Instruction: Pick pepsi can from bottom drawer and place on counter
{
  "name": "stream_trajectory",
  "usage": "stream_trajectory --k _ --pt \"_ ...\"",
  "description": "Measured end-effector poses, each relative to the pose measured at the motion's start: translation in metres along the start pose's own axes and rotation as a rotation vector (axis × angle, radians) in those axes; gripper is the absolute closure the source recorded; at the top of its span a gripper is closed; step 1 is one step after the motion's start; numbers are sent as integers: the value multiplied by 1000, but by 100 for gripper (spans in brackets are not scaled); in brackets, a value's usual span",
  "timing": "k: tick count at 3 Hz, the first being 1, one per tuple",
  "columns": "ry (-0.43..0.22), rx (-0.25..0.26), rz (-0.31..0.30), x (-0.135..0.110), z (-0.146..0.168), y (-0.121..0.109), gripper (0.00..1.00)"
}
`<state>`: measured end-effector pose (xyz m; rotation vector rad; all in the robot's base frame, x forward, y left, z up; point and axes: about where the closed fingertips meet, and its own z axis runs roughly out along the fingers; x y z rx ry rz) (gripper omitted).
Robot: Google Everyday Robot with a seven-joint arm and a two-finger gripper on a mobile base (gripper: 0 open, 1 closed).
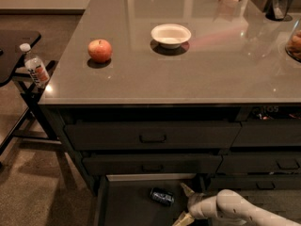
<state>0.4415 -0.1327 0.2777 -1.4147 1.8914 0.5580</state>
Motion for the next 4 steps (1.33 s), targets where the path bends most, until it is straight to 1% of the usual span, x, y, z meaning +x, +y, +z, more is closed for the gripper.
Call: stream_trajectory --k 1,2,3,4 --pt "-11 11 2 2 16 -5 0" --pt "-30 22 24 10 42 -13 0" --pt "-37 24 28 17 64 -18 0" --pt "-28 21 19 24 85 -20 0"
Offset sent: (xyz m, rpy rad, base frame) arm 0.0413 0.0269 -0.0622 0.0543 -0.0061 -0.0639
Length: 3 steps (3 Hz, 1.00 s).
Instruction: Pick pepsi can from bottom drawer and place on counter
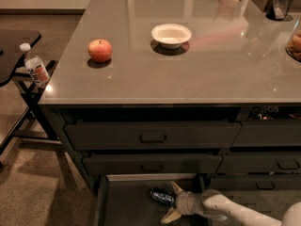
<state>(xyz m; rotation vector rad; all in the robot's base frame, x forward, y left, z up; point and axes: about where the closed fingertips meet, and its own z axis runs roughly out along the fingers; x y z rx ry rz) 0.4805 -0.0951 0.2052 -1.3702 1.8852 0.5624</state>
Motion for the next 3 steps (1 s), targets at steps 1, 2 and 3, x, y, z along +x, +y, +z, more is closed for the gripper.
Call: stream_trajectory --k 1,2,3 --pt "34 -1 0 12 21 -2 0" --pt "60 -7 5 22 39 -5 0" --pt "73 -15 8 27 51 -7 0"
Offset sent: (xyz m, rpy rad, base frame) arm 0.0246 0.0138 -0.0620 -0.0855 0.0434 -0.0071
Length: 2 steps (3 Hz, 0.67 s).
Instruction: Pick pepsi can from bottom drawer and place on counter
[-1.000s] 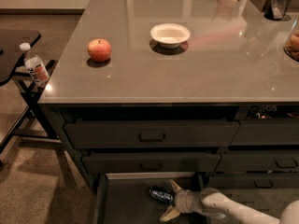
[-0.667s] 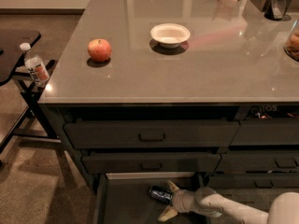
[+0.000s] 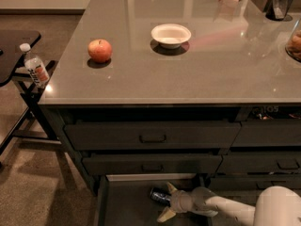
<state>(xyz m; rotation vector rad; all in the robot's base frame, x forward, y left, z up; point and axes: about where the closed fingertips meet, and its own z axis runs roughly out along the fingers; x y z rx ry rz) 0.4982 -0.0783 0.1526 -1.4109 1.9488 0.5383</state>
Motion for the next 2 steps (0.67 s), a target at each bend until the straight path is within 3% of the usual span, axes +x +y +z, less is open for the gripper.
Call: stream_trajectory --k 1,2 --pt "3 -2 0 1 3 -1 10" --pt "3 -2 0 1 3 -1 34"
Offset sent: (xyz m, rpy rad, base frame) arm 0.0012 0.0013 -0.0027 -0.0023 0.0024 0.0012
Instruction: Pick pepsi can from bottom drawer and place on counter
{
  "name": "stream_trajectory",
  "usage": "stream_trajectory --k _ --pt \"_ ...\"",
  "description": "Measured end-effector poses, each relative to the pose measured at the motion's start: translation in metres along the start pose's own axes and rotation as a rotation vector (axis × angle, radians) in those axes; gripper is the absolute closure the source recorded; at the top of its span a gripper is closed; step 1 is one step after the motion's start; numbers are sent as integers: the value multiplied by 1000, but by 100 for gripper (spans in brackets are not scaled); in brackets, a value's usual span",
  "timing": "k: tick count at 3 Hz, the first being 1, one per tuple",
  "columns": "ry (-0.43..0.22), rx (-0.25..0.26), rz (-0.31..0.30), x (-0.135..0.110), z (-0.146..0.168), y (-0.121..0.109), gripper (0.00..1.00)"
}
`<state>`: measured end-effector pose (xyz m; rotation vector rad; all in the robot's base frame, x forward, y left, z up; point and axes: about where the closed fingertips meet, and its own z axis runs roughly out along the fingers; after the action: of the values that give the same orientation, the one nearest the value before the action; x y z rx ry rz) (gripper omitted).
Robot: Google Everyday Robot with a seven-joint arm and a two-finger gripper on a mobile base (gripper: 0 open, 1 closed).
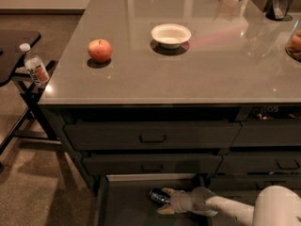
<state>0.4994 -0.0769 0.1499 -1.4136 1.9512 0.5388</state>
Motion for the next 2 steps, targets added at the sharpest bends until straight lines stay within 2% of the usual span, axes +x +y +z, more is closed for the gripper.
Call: stream_trajectory --k 2 --pt "0 0 0 0 0 0 80"
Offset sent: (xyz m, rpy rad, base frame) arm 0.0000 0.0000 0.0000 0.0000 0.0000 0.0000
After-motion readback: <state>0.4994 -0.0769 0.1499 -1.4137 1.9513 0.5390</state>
